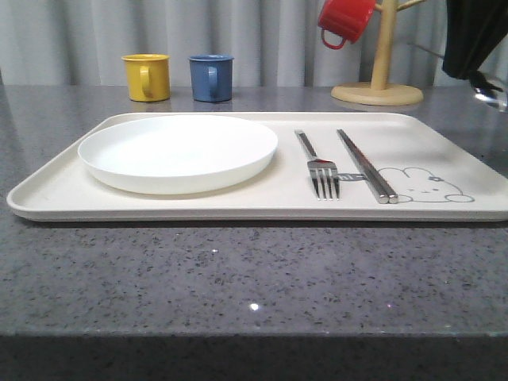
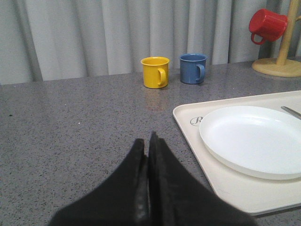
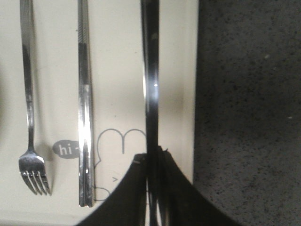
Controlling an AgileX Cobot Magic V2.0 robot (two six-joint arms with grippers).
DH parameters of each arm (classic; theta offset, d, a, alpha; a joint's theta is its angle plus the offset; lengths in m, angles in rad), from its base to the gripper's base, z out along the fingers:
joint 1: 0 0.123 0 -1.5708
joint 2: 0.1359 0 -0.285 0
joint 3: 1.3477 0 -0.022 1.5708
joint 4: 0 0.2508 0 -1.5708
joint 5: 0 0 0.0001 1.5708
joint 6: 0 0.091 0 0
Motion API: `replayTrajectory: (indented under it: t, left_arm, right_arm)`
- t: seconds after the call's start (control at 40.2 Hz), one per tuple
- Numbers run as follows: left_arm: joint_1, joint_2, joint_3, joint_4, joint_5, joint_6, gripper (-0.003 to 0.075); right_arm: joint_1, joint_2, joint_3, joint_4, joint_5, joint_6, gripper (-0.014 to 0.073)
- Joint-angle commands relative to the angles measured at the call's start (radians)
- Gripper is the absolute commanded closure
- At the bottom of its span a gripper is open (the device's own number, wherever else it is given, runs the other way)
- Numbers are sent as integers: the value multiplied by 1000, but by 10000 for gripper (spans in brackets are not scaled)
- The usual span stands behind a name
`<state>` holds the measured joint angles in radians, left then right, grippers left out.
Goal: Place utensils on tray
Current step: 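Lower the spoon onto the tray beside the chopsticks and release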
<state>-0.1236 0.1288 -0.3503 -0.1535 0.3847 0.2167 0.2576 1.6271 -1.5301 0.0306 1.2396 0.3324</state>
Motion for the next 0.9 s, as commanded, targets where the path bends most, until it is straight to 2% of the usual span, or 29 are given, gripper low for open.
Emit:
replayTrajectory:
  t: [0.0, 0.174, 0.87]
  left_arm:
    - [-9, 10, -28, -15, -84, -5, 738]
    - [-9, 10, -28, -15, -84, -5, 738]
    - [-9, 10, -28, -15, -84, -5, 738]
  right_arm:
    - [23, -10, -32, -3, 89, 22, 590]
    - [62, 59, -32, 0, 68, 31, 590]
    - [63, 171, -32, -31, 73, 68, 587]
